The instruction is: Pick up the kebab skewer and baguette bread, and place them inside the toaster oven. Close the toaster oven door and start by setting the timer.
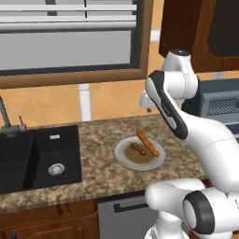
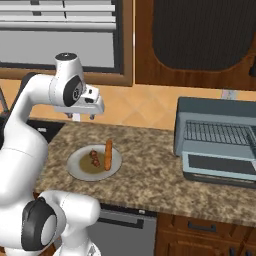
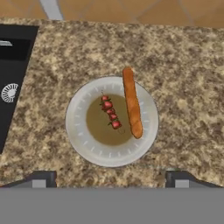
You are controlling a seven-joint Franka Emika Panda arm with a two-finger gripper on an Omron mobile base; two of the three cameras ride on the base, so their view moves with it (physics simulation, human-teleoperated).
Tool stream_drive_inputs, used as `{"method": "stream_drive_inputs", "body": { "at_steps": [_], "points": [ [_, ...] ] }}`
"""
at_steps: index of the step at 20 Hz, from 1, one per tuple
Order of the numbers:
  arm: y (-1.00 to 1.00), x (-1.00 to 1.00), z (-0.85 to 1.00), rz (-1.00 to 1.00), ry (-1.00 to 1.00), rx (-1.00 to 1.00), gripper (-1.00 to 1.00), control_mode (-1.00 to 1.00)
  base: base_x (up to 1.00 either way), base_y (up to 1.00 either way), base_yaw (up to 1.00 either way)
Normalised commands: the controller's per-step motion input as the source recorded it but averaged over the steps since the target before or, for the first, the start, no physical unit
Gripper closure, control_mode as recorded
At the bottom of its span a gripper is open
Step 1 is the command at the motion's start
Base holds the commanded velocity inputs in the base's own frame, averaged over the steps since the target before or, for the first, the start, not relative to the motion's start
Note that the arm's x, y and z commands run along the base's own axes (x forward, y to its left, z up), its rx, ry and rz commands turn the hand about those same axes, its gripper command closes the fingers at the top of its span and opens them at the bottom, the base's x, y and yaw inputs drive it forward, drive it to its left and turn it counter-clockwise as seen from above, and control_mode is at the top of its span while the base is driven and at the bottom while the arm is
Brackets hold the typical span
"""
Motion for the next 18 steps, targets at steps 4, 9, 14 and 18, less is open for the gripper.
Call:
{"method": "stream_drive_inputs", "body": {
  "at_steps": [4,9,14,18],
  "points": [
    [0.00,0.00,0.00,0.00,0.00,0.00,-1.00,1.00,0.00,-0.98,-0.02],
    [0.00,0.00,0.00,0.00,0.00,0.00,-1.00,1.00,0.17,-0.58,-0.05],
    [0.00,0.00,0.00,0.00,0.00,0.00,-1.00,1.00,0.43,-0.28,-0.04],
    [0.00,0.00,0.00,0.00,0.00,0.00,-1.00,1.00,0.52,-0.14,-0.01]
  ]
}}
